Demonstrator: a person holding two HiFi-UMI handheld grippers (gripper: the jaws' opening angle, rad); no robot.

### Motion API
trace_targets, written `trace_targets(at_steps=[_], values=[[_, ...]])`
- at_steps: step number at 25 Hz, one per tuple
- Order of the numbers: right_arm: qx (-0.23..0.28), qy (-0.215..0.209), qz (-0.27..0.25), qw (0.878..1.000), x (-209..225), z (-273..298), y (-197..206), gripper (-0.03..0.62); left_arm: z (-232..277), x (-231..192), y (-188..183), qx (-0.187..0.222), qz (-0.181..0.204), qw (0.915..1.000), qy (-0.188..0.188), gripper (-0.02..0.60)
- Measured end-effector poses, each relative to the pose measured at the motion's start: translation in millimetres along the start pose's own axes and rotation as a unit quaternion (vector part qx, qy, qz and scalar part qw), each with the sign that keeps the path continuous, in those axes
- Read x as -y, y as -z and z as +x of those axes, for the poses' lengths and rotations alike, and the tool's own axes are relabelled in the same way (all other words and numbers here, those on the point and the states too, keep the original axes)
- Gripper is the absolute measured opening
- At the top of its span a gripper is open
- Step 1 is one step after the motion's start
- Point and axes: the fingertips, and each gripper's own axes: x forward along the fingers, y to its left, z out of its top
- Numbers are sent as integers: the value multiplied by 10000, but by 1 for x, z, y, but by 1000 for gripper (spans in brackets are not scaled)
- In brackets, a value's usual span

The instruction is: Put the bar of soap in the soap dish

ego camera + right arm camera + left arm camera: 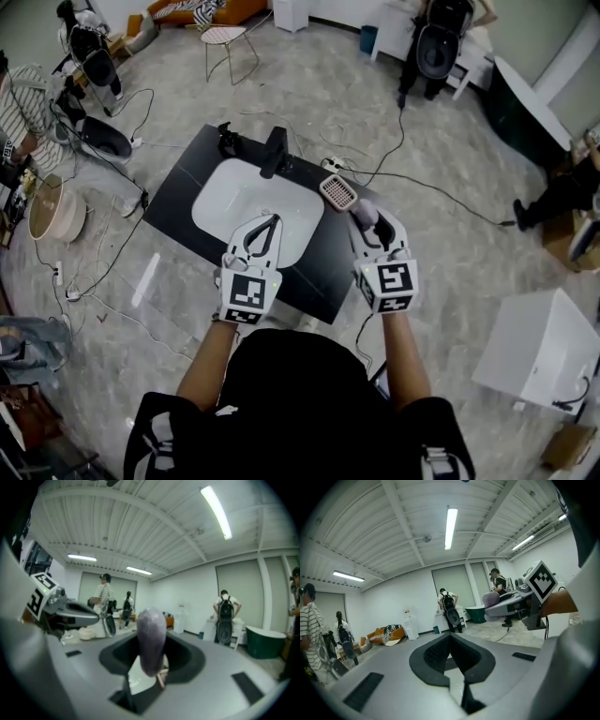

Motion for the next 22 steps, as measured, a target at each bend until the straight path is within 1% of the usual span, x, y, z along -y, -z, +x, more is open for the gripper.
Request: trace_targets(at_steps=[5, 11, 18, 22], values=[[-51, -87, -35, 9999, 3, 6, 3, 175, 10, 1, 5, -87, -14, 10000, -5, 18], [-209, -26, 92, 9997, 8, 9, 16, 175, 17, 5, 12, -209, 53, 9997, 103, 18], [-364, 213, 198, 9989, 13, 23, 24, 175, 36, -3, 15, -205, 121, 9989, 408, 18], [-475, 420, 274, 9976, 15, 36, 31, 175, 53, -13, 22, -208, 150, 9975, 665, 18]])
